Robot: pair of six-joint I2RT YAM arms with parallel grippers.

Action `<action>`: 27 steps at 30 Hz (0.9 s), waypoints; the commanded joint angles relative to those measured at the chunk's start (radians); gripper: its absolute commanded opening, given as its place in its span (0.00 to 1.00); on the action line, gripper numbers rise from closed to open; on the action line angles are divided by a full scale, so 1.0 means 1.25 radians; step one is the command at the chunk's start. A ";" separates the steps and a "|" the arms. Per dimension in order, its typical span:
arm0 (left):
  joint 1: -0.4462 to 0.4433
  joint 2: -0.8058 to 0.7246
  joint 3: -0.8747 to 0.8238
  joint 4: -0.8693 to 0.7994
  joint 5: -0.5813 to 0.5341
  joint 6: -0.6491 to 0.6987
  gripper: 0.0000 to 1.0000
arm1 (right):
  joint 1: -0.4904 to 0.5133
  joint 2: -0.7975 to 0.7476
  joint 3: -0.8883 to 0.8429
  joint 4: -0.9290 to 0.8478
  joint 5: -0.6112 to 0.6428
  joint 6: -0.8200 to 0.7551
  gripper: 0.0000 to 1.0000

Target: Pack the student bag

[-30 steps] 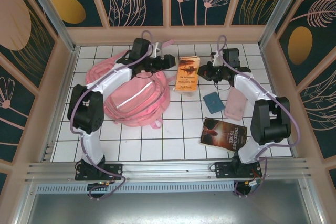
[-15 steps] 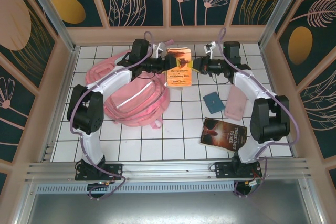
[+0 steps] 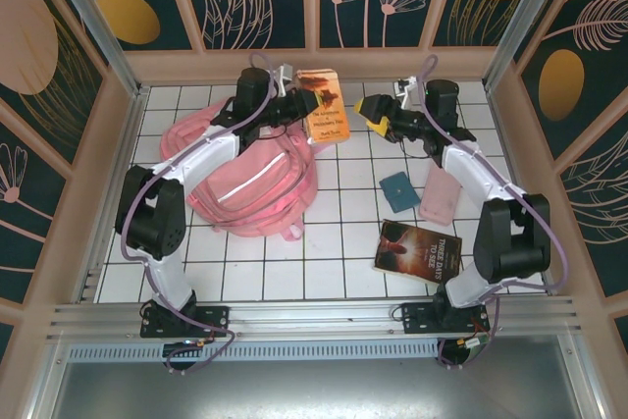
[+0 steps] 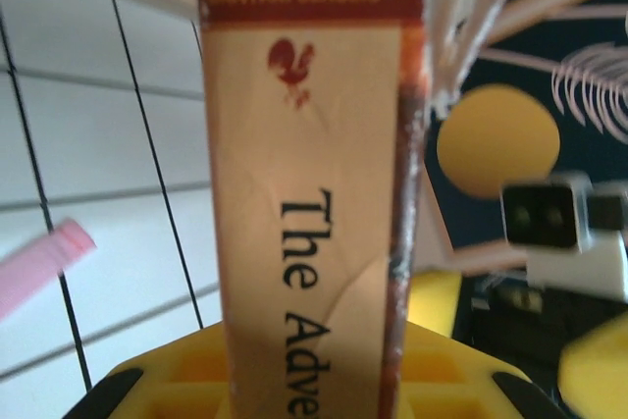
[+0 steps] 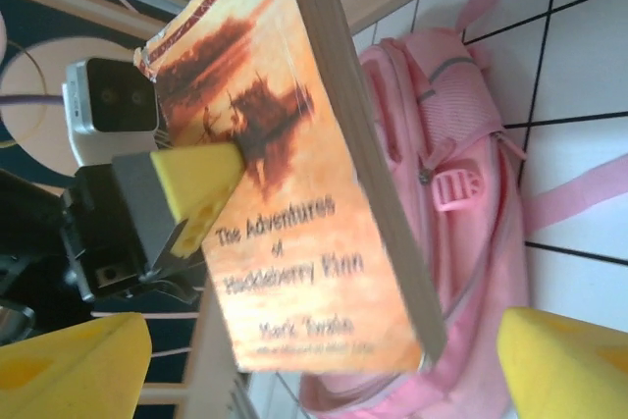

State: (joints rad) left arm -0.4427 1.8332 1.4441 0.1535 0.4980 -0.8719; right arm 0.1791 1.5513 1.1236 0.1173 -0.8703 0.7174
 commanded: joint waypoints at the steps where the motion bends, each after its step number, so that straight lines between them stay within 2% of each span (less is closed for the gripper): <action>1: 0.006 -0.059 -0.030 0.181 -0.135 -0.100 0.11 | 0.047 -0.012 -0.060 0.193 0.050 0.182 0.98; 5: 0.005 -0.086 -0.099 0.326 -0.189 -0.194 0.12 | 0.100 0.024 -0.101 0.371 0.061 0.381 0.99; 7: 0.004 -0.091 -0.109 0.347 -0.214 -0.225 0.12 | 0.122 0.048 -0.127 0.496 0.082 0.514 0.98; 15: 0.006 -0.090 -0.136 0.405 -0.234 -0.333 0.12 | 0.190 0.147 -0.018 0.611 0.132 0.649 0.97; 19: 0.006 -0.115 -0.166 0.441 -0.244 -0.390 0.11 | 0.192 0.174 -0.006 0.666 0.176 0.698 0.88; 23: 0.006 -0.133 -0.189 0.451 -0.250 -0.410 0.11 | 0.200 0.185 0.023 0.651 0.189 0.702 0.72; 26: 0.006 -0.148 -0.216 0.452 -0.253 -0.429 0.14 | 0.208 0.183 0.036 0.602 0.204 0.688 0.56; 27: 0.006 -0.147 -0.219 0.456 -0.242 -0.430 0.16 | 0.211 0.183 0.037 0.595 0.209 0.685 0.47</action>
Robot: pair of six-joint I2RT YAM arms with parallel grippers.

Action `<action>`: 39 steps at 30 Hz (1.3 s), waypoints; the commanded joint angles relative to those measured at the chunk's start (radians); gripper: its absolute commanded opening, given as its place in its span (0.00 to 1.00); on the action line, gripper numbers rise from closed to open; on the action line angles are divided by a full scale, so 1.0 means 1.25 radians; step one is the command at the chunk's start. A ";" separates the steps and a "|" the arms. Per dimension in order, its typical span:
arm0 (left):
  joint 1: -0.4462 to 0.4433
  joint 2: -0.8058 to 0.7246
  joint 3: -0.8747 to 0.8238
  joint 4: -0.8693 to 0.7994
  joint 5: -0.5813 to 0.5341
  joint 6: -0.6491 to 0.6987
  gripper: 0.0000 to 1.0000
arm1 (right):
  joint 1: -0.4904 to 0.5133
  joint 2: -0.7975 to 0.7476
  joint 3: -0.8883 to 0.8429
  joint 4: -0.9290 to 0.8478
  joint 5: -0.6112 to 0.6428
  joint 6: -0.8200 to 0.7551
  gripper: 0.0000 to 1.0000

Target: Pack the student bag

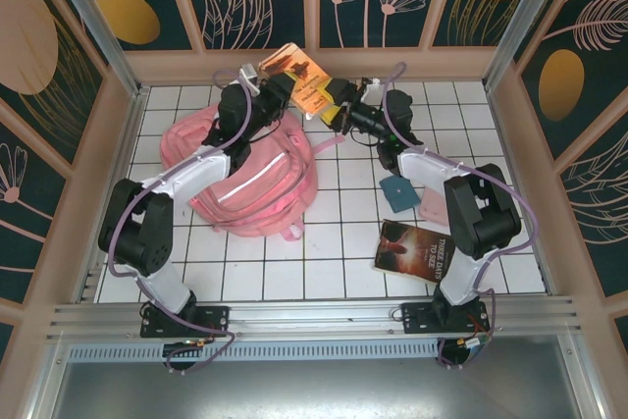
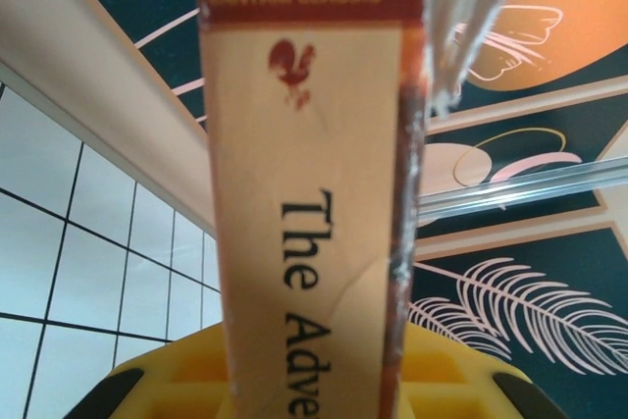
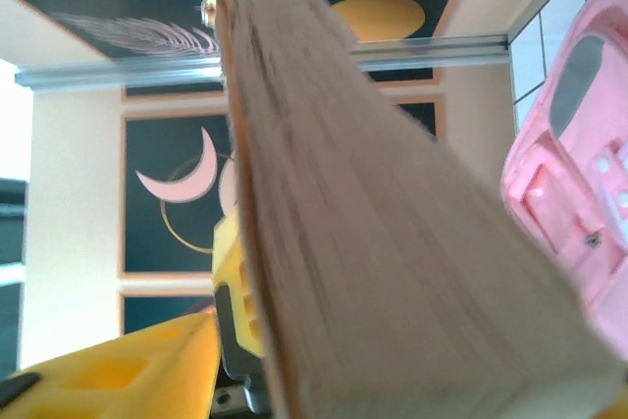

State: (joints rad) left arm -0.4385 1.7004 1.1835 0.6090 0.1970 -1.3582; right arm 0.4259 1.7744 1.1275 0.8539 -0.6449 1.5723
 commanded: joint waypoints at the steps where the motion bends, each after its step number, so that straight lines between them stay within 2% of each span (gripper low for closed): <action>1: 0.002 -0.039 -0.010 0.090 0.011 -0.042 0.19 | 0.016 0.006 0.034 0.004 0.032 -0.003 0.38; 2: 0.002 -0.039 -0.012 0.087 0.017 -0.045 0.23 | 0.019 0.006 0.035 -0.003 0.036 -0.006 0.30; 4: 0.005 -0.042 -0.024 0.072 0.028 -0.045 0.43 | 0.021 0.000 0.034 -0.040 0.048 -0.031 0.19; 7: 0.013 -0.065 -0.038 -0.029 0.023 0.001 0.66 | 0.020 -0.026 0.031 -0.137 0.084 -0.113 0.13; 9: 0.014 -0.095 -0.052 -0.142 0.005 0.072 0.81 | 0.015 -0.056 0.025 -0.228 0.122 -0.185 0.10; 11: 0.015 -0.120 -0.056 -0.262 0.006 0.173 0.87 | 0.007 -0.088 0.016 -0.293 0.156 -0.248 0.09; 15: 0.014 -0.169 -0.079 -0.479 -0.020 0.370 0.89 | -0.011 -0.157 -0.005 -0.425 0.225 -0.381 0.09; 18: 0.013 -0.188 -0.074 -0.618 -0.006 0.516 0.89 | -0.026 -0.195 -0.015 -0.503 0.261 -0.442 0.09; 24: -0.002 -0.208 -0.028 -0.870 -0.045 0.752 0.86 | -0.044 -0.240 -0.043 -0.563 0.254 -0.483 0.09; 27: -0.026 -0.201 0.009 -0.975 -0.097 0.845 0.84 | -0.045 -0.254 -0.064 -0.567 0.256 -0.484 0.09; 31: -0.055 -0.160 0.048 -1.067 -0.158 0.927 0.79 | -0.049 -0.264 -0.077 -0.573 0.251 -0.489 0.09; 34: -0.074 -0.114 0.072 -1.106 -0.140 0.977 0.77 | -0.058 -0.254 -0.070 -0.574 0.244 -0.492 0.09; 39: -0.085 -0.051 0.084 -1.113 -0.127 0.998 0.77 | -0.066 -0.224 -0.042 -0.562 0.230 -0.517 0.09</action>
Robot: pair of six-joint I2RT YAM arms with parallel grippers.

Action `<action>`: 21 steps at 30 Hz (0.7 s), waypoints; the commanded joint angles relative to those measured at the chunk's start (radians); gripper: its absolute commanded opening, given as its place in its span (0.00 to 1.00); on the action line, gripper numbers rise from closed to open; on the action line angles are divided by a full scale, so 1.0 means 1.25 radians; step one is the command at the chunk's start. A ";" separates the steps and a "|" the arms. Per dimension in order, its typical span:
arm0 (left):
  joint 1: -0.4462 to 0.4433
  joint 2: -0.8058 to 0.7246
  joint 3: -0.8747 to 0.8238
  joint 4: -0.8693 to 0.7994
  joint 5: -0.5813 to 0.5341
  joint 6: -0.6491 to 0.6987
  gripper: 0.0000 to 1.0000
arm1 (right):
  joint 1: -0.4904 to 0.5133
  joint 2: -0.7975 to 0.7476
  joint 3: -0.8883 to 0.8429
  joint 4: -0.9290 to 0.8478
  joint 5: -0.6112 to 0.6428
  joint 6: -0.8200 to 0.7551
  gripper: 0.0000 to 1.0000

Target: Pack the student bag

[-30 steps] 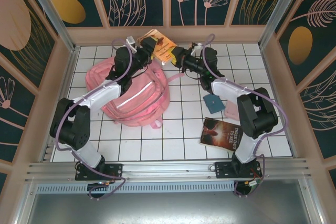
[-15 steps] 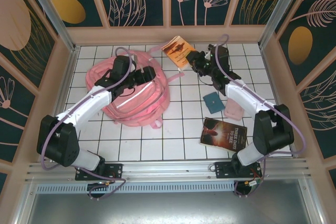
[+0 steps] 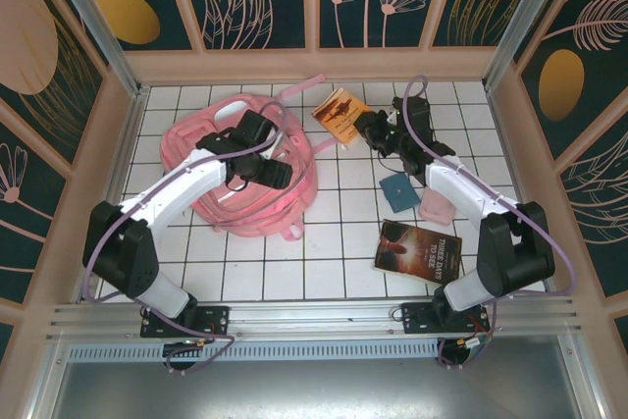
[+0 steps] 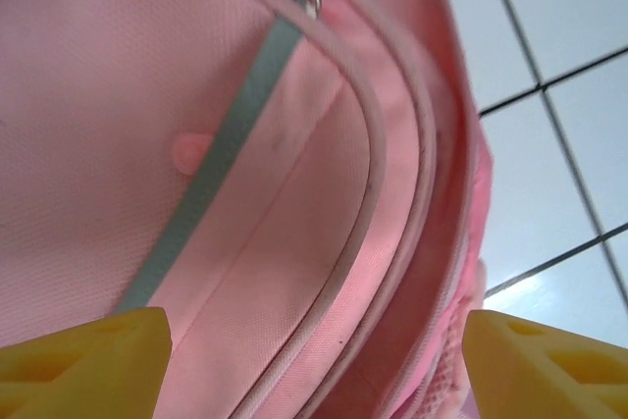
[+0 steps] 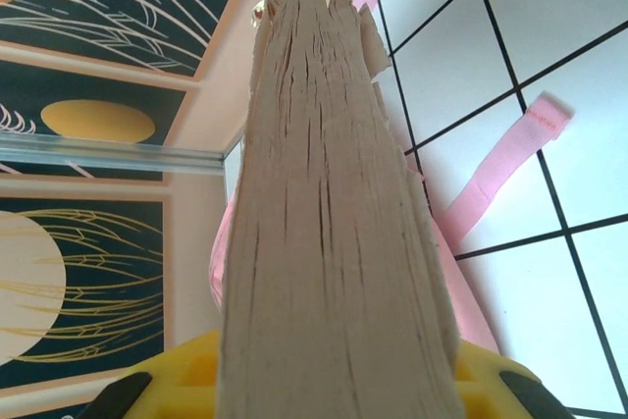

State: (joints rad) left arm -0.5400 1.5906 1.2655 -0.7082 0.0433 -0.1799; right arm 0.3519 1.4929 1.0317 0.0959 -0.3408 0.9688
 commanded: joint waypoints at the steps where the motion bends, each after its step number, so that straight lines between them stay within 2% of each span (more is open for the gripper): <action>1: -0.003 0.052 0.026 -0.061 -0.015 0.056 0.76 | -0.007 0.007 0.041 0.046 -0.014 -0.040 0.09; 6: -0.003 0.125 0.066 -0.068 -0.080 0.068 0.62 | -0.008 0.025 0.073 0.038 -0.011 -0.072 0.09; 9: -0.003 0.154 0.080 -0.069 -0.121 0.073 0.57 | -0.013 0.034 0.093 0.024 -0.011 -0.083 0.09; 16: -0.004 0.177 0.077 -0.064 -0.138 0.092 0.55 | -0.022 0.044 0.120 -0.003 -0.024 -0.099 0.09; 18: -0.003 0.171 0.079 -0.058 -0.144 0.106 0.47 | -0.022 0.043 0.120 -0.010 -0.024 -0.101 0.09; 21: -0.003 0.154 0.091 -0.034 -0.211 0.102 0.31 | -0.022 0.027 0.102 -0.008 -0.026 -0.099 0.09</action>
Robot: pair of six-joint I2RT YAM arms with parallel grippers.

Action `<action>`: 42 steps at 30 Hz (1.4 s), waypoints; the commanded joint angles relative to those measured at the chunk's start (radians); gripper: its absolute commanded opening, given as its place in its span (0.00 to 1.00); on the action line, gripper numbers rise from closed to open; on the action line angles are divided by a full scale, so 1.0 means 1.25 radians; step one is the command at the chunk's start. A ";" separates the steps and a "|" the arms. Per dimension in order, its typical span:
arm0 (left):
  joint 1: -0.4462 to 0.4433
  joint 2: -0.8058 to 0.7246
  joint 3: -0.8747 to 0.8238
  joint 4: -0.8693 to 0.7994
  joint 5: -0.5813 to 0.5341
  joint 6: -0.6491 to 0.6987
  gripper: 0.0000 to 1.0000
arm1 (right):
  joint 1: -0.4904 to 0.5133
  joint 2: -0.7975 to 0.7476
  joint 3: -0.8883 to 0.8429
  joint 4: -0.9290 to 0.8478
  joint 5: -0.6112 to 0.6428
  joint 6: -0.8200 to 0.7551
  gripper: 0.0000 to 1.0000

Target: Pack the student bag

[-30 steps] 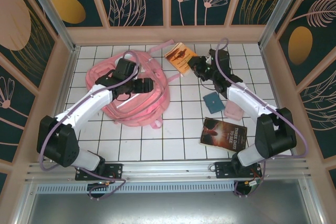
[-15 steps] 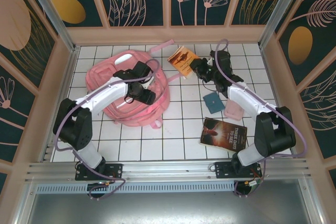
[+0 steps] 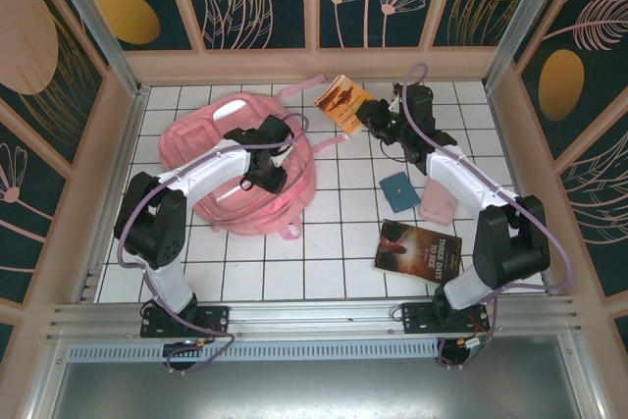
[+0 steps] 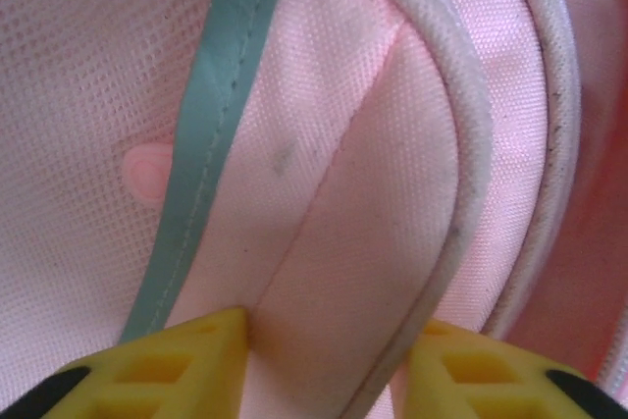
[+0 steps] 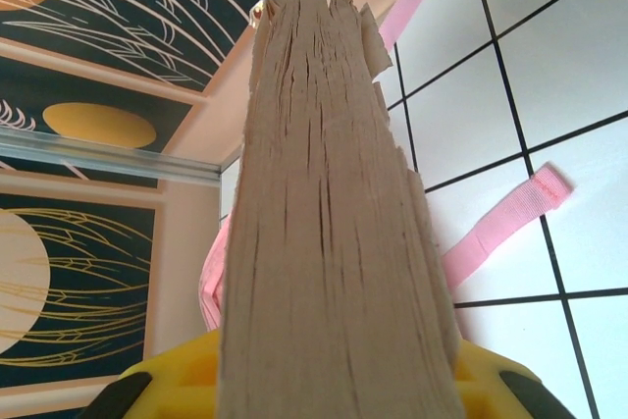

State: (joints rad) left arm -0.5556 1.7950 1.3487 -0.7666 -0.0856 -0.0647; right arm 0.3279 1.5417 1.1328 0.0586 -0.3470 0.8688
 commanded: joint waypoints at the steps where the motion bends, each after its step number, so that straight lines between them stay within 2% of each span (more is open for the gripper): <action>1: 0.010 -0.014 0.030 0.016 -0.128 0.008 0.27 | -0.003 -0.020 0.012 0.023 -0.019 -0.019 0.09; 4: 0.010 -0.041 0.057 0.030 -0.177 0.001 0.16 | -0.002 -0.042 -0.012 0.021 -0.019 -0.018 0.09; 6: 0.009 -0.060 0.068 0.049 -0.181 0.008 0.12 | -0.002 -0.048 -0.024 0.023 -0.045 -0.025 0.09; 10: -0.017 -0.103 0.132 0.078 -0.217 0.045 0.10 | 0.002 -0.058 -0.061 0.038 -0.130 -0.026 0.08; 15: -0.020 -0.121 0.184 0.166 -0.309 0.018 0.06 | 0.022 -0.115 -0.145 0.062 -0.123 0.000 0.08; 17: -0.020 -0.132 0.185 0.214 -0.332 0.011 0.08 | 0.030 -0.128 -0.167 0.091 -0.161 0.002 0.08; 19: -0.020 -0.143 0.181 0.257 -0.328 0.017 0.08 | 0.039 -0.119 -0.172 0.116 -0.216 0.011 0.08; 24: -0.020 -0.163 0.179 0.314 -0.294 0.025 0.06 | 0.094 -0.066 -0.166 0.190 -0.255 0.056 0.09; 29: -0.019 -0.184 0.169 0.339 -0.282 0.011 0.05 | 0.154 0.066 -0.059 0.232 -0.235 0.107 0.09; 37: -0.021 -0.231 0.136 0.359 -0.302 -0.008 0.06 | 0.220 0.316 0.189 0.276 -0.110 0.166 0.09; 42: -0.019 -0.249 0.120 0.366 -0.308 -0.016 0.06 | 0.249 0.477 0.409 0.109 0.024 0.228 0.06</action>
State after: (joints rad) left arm -0.5709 1.5570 1.4792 -0.4953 -0.4248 -0.0582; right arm 0.6186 2.0819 1.5139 0.2424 -0.4431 1.0824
